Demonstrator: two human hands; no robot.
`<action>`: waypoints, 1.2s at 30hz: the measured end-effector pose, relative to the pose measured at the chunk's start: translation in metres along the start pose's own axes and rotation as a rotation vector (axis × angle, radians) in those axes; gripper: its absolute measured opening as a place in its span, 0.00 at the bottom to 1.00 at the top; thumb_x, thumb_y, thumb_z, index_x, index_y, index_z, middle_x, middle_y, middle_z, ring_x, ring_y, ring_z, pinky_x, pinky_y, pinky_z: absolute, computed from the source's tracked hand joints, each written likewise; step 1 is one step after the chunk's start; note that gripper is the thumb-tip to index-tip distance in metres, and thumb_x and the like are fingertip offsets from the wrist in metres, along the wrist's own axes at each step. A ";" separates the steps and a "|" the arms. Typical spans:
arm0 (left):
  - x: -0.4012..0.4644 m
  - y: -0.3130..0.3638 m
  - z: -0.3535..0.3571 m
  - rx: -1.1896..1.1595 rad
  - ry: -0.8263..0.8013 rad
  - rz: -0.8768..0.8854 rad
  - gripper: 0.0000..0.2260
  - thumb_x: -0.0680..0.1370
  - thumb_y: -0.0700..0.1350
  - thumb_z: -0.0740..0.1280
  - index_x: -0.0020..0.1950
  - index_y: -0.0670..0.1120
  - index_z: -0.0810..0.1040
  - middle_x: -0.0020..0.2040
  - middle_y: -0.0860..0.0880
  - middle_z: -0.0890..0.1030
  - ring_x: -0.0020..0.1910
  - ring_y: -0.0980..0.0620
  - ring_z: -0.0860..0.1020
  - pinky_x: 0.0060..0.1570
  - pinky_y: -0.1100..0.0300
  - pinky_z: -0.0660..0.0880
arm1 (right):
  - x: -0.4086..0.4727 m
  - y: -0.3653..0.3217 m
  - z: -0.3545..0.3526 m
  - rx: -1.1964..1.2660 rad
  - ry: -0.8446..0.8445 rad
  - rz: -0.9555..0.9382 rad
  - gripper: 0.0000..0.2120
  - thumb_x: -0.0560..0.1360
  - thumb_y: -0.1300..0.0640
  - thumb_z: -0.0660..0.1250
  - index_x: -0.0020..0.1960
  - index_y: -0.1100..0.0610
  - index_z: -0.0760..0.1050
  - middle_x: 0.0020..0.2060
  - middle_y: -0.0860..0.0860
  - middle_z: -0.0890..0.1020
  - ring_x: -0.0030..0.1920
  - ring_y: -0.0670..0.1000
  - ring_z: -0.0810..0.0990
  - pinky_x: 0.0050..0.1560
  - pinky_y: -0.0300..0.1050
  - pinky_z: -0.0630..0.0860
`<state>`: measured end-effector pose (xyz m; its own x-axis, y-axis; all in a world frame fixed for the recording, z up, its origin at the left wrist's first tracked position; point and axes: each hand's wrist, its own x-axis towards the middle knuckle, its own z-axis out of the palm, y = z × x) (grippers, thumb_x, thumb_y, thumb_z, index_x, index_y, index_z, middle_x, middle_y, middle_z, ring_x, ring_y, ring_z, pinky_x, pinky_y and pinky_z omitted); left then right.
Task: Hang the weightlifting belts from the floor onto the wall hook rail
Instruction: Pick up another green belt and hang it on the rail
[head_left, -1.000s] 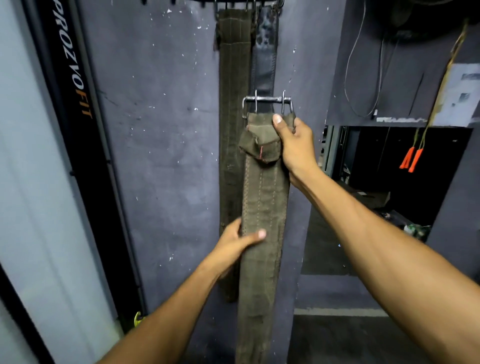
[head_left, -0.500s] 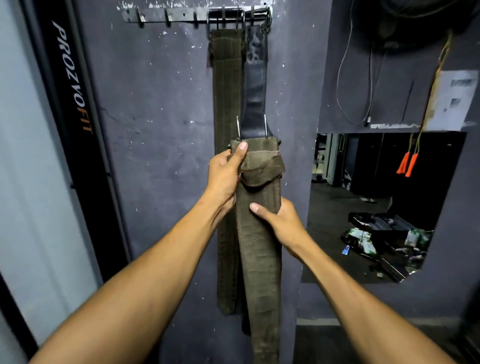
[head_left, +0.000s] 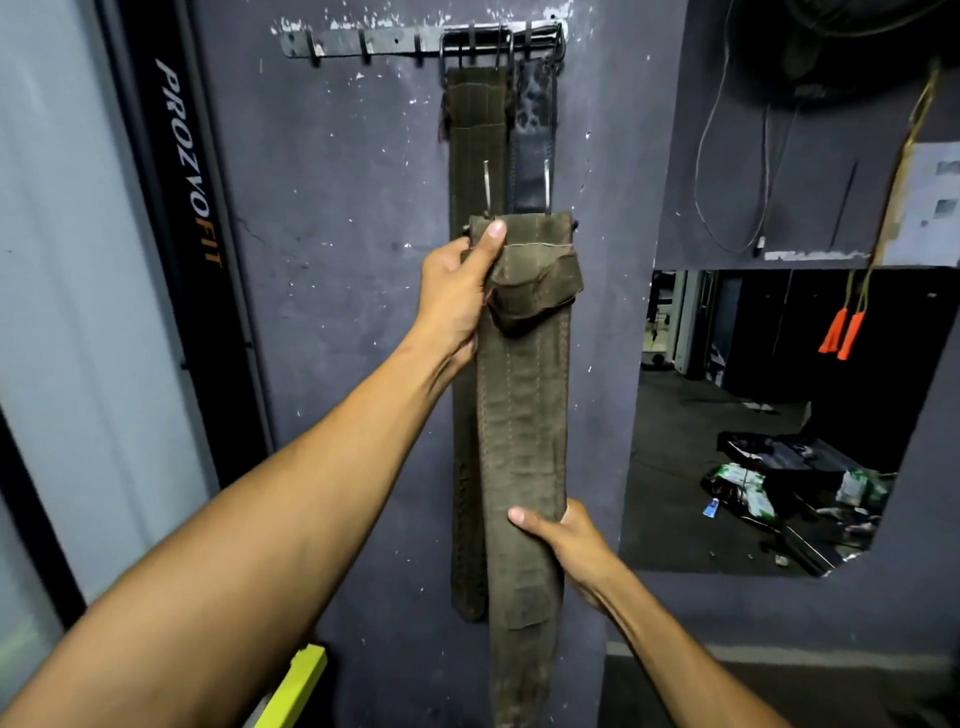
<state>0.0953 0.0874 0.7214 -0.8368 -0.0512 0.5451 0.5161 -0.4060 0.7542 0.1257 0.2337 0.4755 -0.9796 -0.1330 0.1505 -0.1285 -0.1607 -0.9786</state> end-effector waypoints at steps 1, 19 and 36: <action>-0.001 0.001 0.002 0.017 0.002 0.006 0.13 0.83 0.43 0.67 0.57 0.32 0.81 0.42 0.44 0.86 0.40 0.51 0.85 0.50 0.55 0.83 | 0.000 0.003 0.003 0.022 0.021 0.001 0.10 0.76 0.65 0.74 0.57 0.61 0.84 0.54 0.59 0.88 0.59 0.61 0.86 0.52 0.44 0.84; 0.001 0.022 -0.007 0.044 -0.006 0.046 0.10 0.83 0.43 0.66 0.51 0.37 0.83 0.41 0.46 0.87 0.40 0.52 0.85 0.50 0.56 0.83 | -0.020 0.063 -0.005 -0.060 -0.088 0.249 0.21 0.71 0.64 0.79 0.63 0.66 0.81 0.53 0.57 0.89 0.53 0.53 0.89 0.50 0.41 0.83; -0.017 -0.041 -0.015 0.198 0.002 -0.060 0.17 0.83 0.45 0.67 0.61 0.30 0.79 0.56 0.33 0.85 0.48 0.46 0.85 0.50 0.55 0.83 | 0.078 -0.187 0.027 -0.065 0.136 -0.411 0.21 0.82 0.43 0.65 0.62 0.60 0.82 0.55 0.57 0.88 0.59 0.57 0.87 0.66 0.59 0.80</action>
<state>0.0860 0.0914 0.6756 -0.8675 -0.0338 0.4963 0.4908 -0.2209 0.8428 0.0774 0.2271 0.6742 -0.8557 0.0603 0.5140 -0.5175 -0.1111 -0.8485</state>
